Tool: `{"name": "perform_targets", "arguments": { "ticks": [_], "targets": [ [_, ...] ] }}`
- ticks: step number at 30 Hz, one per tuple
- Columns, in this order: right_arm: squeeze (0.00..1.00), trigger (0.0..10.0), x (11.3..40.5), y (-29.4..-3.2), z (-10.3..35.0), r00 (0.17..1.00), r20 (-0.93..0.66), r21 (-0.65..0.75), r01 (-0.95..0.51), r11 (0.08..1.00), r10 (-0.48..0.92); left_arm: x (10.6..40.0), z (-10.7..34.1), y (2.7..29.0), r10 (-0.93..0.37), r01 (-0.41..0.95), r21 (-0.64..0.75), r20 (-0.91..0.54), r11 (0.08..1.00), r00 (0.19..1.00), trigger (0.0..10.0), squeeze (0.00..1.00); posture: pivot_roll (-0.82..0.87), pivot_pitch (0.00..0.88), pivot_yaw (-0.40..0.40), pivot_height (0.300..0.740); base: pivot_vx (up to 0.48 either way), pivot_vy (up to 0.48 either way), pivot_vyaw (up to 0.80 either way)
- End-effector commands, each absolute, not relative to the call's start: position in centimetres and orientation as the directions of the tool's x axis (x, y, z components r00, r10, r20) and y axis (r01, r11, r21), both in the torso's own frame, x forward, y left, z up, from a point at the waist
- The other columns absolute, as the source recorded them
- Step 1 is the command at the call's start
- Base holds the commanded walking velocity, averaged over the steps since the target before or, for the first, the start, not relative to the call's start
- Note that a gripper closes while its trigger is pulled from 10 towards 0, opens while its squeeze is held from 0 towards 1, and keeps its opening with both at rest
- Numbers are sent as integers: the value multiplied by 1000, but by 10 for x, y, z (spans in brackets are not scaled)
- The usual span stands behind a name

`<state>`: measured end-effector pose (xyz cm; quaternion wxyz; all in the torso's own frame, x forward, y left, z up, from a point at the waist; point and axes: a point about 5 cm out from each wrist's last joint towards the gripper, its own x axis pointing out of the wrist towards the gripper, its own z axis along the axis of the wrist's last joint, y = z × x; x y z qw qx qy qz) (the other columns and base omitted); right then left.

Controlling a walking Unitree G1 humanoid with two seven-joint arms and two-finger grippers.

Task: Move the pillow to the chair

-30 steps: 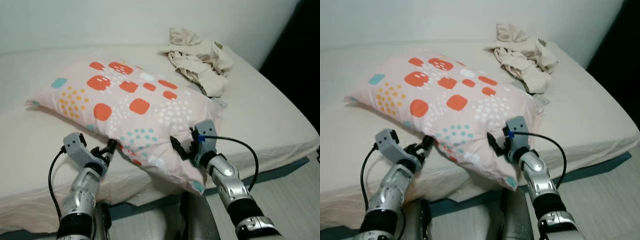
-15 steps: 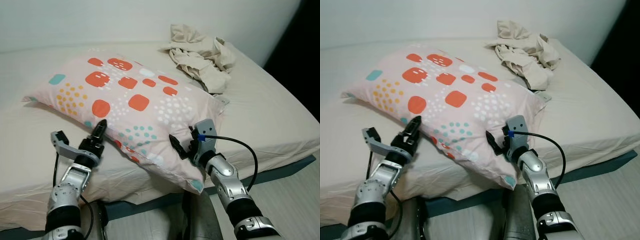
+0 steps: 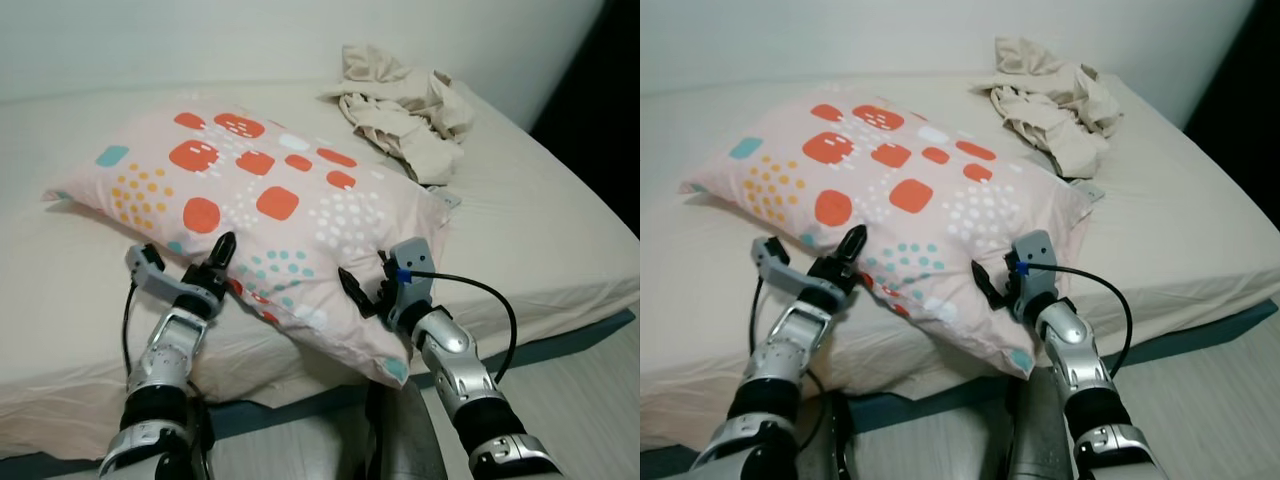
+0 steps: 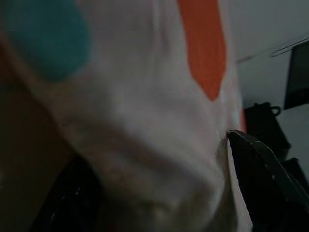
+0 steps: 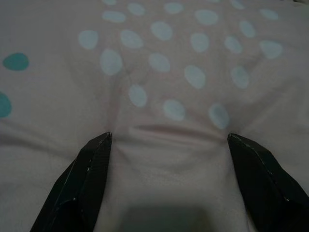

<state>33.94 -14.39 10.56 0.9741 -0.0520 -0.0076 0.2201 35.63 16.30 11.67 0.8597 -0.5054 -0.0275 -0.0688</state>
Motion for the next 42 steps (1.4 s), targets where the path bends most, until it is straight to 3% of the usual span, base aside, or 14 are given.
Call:
{"name": "perform_targets", "arguments": {
  "ticks": [1, 5, 11, 12, 24, 29, 30, 32, 33, 34, 35, 38, 39, 42],
  "targets": [
    [0, 10000, 332, -144, 89, 900, -74, -82, -435, 897, 430, 359, 118, 154, -84, 153, -896, 130, 417, 988, 10000, 0, -28, 208, -31, 412, 0, 0, 0],
    [0, 10000, 330, -143, 89, 900, -70, -78, -435, 897, 430, 366, 132, 139, -94, 219, -911, 199, 350, 976, 10000, 0, -33, 204, -26, 412, 0, 0, 0],
    [0, 10000, 330, -142, 88, 900, -70, -74, -434, 898, 429, 371, 138, 128, -106, 240, -904, 216, 354, 971, 10000, 0, -33, 205, -23, 412, 0, 0, 0],
    [0, 10000, 330, -143, 88, 905, -64, -61, -424, 903, 421, 373, 140, 124, -115, 254, -895, 227, 368, 967, 0, 0, -32, 208, -20, 412, 0, 0, 0],
    [0, 10000, 330, -151, 92, 925, -41, -27, -378, 925, 377, 374, 143, 120, -144, 280, -846, 240, 455, 960, 0, 0, -27, 208, -13, 412, 0, 0, 0],
    [0, 10000, 335, -152, 105, 933, 15, 114, -358, 927, 359, 375, 143, 127, -109, 265, -841, 243, 471, 964, 0, 0, -25, 202, -11, 412, 0, 0, 0],
    [0, 10000, 336, -151, 111, 924, 38, 180, -381, 907, 380, 375, 143, 129, -107, 270, -836, 250, 477, 962, 0, 0, -28, 200, -9, 412, 0, 0, 0],
    [0, 10000, 329, -142, 137, 826, 169, 365, -559, 745, 537, 377, 152, 142, -103, 303, -804, 292, 512, 951, 0, 0, -29, 194, -4, 412, 0, 0, 0],
    [0, 10000, 326, -142, 151, 783, 240, 396, -619, 678, 574, 377, 159, 150, -95, 320, -790, 319, 524, 943, 0, 0, -29, 191, -3, 412, 0, 0, 0],
    [0, 10000, 326, -142, 151, 783, 240, 396, -619, 678, 574, 377, 159, 150, -95, 320, -790, 319, 524, 943, 0, 0, -29, 191, -3, 412, 0, 0, 0],
    [0, 10000, 329, -152, 167, 786, 305, 373, -618, 692, 538, 378, 172, 165, -94, 359, -758, 370, 545, 924, 0, 0, -31, 187, 1, 412, 0, 0, 0],
    [0, 10000, 340, -169, 169, 861, 280, 323, -502, 803, 425, 376, 181, 174, -126, 409, -726, 413, 553, 902, 0, 0, -34, 183, 4, 412, 0, 0, 0],
    [0, 10000, 349, -187, 167, 920, 241, 272, -369, 889, 308, 372, 186, 181, -187, 464, -687, 440, 560, 878, 0, 0, -34, 180, 4, 412, 0, 0, 0],
    [0, 10000, 353, -202, 165, 949, 217, 255, -280, 926, 227, 368, 185, 185, -255, 499, -644, 438, 580, 862, 0, 0, -29, 180, 0, 412, 0, 0, 0]
  ]
}}
